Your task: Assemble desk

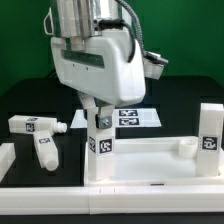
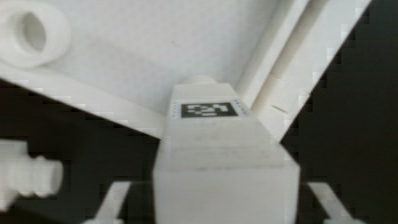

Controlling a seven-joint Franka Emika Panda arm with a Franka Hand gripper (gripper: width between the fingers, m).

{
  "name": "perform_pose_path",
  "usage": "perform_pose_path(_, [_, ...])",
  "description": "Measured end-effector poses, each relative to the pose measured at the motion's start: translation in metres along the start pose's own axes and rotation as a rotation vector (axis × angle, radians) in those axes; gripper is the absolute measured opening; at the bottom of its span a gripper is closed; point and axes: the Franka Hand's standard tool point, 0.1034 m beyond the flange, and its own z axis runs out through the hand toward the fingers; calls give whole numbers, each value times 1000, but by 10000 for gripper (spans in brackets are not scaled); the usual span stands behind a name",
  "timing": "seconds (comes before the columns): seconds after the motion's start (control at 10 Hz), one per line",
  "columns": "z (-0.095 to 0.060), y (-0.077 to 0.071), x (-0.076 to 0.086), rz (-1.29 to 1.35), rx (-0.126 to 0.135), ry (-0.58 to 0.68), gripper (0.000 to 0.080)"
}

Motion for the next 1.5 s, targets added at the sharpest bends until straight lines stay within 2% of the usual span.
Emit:
perform_pose_path(0.2, [2, 0, -1, 415, 56, -14, 284])
perform_pose_path(0.5, [2, 0, -1, 326, 52, -13, 284])
perform_pose_path(0.6, [1, -1, -1, 154, 48, -10, 470])
perform_pose_path(0.7, [1, 0, -2, -62, 42, -9, 470])
perform_pose_path(0.8, [3, 0, -3, -197, 29, -21, 605])
perform_pose_path(0.9, [3, 0, -3, -237, 31, -18, 642])
perform_pose_path(1.2, [3, 0, -3, -474, 30, -12, 647])
perform_pose_path(1.3, [3, 0, -3, -681, 5, 12, 649])
perform_pose_path(1.4, [4, -3, -3, -907, -7, 26, 649])
perform_pose_path(1.5, [6, -2, -3, -909, -8, 26, 649])
